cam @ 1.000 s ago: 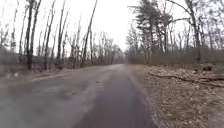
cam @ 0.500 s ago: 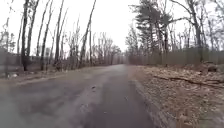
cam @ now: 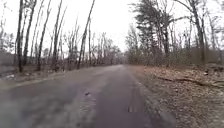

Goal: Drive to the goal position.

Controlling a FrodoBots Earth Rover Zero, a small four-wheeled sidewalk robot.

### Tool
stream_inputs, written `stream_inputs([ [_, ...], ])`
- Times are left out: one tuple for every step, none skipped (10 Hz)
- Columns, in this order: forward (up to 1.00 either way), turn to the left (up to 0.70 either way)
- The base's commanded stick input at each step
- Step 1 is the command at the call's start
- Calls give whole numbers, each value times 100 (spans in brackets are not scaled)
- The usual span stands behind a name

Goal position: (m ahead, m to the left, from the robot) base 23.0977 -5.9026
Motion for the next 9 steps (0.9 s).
stream_inputs([
  [100,0],
  [100,0],
  [100,0],
  [100,0],
  [100,0],
  [100,0],
  [100,0],
  [100,0],
  [100,-33],
])
